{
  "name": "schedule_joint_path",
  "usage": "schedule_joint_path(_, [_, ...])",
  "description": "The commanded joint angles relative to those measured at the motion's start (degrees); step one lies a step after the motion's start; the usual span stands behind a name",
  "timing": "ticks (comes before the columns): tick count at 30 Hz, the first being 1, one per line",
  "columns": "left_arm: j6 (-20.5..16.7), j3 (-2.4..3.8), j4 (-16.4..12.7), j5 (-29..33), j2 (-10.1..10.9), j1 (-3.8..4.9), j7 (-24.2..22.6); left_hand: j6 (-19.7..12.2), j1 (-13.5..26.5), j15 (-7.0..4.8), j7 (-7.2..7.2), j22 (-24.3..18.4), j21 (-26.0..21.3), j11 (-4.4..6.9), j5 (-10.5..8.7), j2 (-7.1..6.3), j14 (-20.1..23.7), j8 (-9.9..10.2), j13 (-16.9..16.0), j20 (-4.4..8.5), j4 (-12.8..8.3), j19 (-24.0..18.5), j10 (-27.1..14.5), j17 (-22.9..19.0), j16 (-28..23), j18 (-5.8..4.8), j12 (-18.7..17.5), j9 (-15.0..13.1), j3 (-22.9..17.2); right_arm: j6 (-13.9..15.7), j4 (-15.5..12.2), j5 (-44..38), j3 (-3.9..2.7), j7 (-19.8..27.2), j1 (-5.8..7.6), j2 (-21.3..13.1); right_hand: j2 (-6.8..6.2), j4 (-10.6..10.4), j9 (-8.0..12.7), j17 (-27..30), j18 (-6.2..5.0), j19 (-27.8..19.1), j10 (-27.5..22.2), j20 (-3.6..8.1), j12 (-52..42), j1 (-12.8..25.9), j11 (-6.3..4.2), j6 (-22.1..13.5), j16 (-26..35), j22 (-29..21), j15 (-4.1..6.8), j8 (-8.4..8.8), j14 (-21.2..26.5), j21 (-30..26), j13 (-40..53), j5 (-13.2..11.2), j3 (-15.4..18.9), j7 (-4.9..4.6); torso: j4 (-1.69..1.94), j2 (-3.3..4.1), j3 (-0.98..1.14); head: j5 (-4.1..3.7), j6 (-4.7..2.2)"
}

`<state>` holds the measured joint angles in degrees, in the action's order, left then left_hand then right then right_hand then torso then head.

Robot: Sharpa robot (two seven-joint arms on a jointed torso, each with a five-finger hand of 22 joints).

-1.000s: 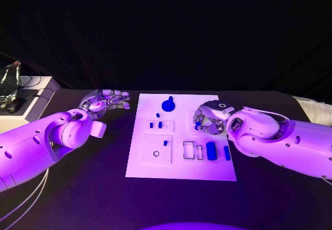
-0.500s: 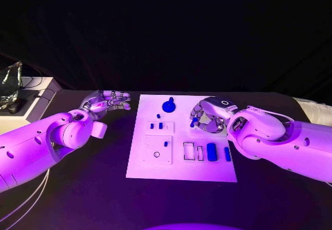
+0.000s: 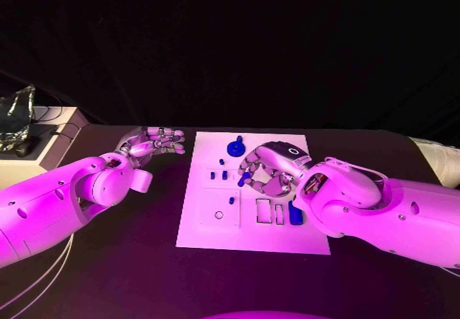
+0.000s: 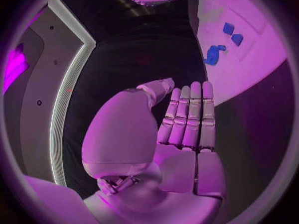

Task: Assemble the parts on the task board

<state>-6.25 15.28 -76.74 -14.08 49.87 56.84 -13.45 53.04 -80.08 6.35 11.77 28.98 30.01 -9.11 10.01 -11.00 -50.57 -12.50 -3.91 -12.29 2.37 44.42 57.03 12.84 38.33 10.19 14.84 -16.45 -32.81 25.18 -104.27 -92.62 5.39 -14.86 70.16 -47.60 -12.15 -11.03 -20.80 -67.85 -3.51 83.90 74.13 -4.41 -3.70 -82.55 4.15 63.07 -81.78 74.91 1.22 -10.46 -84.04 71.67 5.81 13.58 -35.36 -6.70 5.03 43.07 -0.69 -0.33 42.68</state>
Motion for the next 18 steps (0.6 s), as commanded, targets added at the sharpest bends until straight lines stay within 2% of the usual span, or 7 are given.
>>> schedule_joint_path(1, [0.98,0.03,-0.09,0.32,-0.24,-0.01,-0.4,-0.05,0.05,0.01,0.08,-0.08,-0.29,0.11,-0.03,0.32,0.04,-0.19,0.0,-0.13,-0.38,-0.17,0.24,-0.06,-0.32,-0.11,0.07,0.05,0.05,1.4,-0.19,-4.72,0.34,1.87,-0.93,1.4,0.76,1.94,-4.01,-0.01,0.3,2.15,1.58,0.37,0.03,-0.02,-1.21,-0.22,-0.27,9.93,0.37,-1.52,-1.88,0.04,-0.05,0.03,-1.92,-0.19,0.04,0.08,-0.04,0.49,0.24])
schedule_joint_path(4, [1.04,0.03,-0.11,0.32,-0.37,-0.02,-0.41,-0.05,0.05,0.01,0.08,-0.08,-0.29,0.11,-0.03,0.32,0.04,-0.19,0.0,-0.13,-0.38,-0.17,0.24,-0.06,-0.32,-0.11,0.07,0.05,0.05,1.29,0.16,-7.49,0.82,2.25,-1.95,3.0,0.75,2.05,-4.06,-0.03,0.29,2.15,1.56,0.37,0.03,0.02,-1.21,-0.25,-0.29,9.93,0.36,-1.55,-1.88,0.01,-0.05,0.01,-1.98,-0.2,0.03,0.07,-0.01,0.99,0.47])
schedule_joint_path(9, [1.12,0.03,-0.14,0.32,-0.56,-0.03,-0.41,-0.05,0.07,0.02,0.08,-0.09,-0.34,0.1,-0.02,0.3,0.04,-0.22,0.01,-0.14,-0.4,-0.15,0.22,-0.07,-0.37,-0.11,0.06,0.07,0.07,0.81,0.87,-10.49,1.4,2.9,-3.82,5.11,0.74,2.1,-4.09,-0.03,0.3,2.15,1.56,0.37,0.03,0.04,-1.21,-0.25,-0.28,9.95,0.35,-1.56,-1.88,0.05,-0.05,0.0,-2.0,-0.2,0.06,0.06,0.0,1.28,0.66])
schedule_joint_path(13, [1.15,0.03,-0.16,0.32,-0.63,-0.04,-0.42,-0.05,0.07,0.02,0.08,-0.09,-0.34,0.1,-0.02,0.3,0.04,-0.22,0.01,-0.14,-0.4,-0.15,0.22,-0.07,-0.37,-0.11,0.06,0.07,0.07,0.29,1.53,-11.93,1.62,3.09,-5.0,6.3,0.74,2.17,-4.12,-0.11,0.3,2.16,1.56,0.37,0.03,0.06,-1.21,-0.27,-0.32,9.96,0.35,-1.58,-1.89,0.09,-0.05,0.0,-2.03,-0.2,-0.02,0.08,0.05,1.46,0.82])
schedule_joint_path(18, [1.19,0.03,-0.18,0.32,-0.71,-0.04,-0.43,-0.05,0.07,0.02,0.08,-0.09,-0.34,0.1,-0.02,0.3,0.04,-0.22,0.01,-0.14,-0.4,-0.15,0.22,-0.07,-0.37,-0.11,0.06,0.07,0.07,-0.34,2.66,-13.29,1.74,2.98,-5.77,7.47,0.74,2.17,-4.12,-0.11,0.3,2.16,1.56,0.37,0.03,0.06,-1.21,-0.27,-0.32,9.96,0.35,-1.58,-1.89,0.09,-0.05,0.0,-2.03,-0.2,-0.02,0.06,0.08,1.54,0.85])
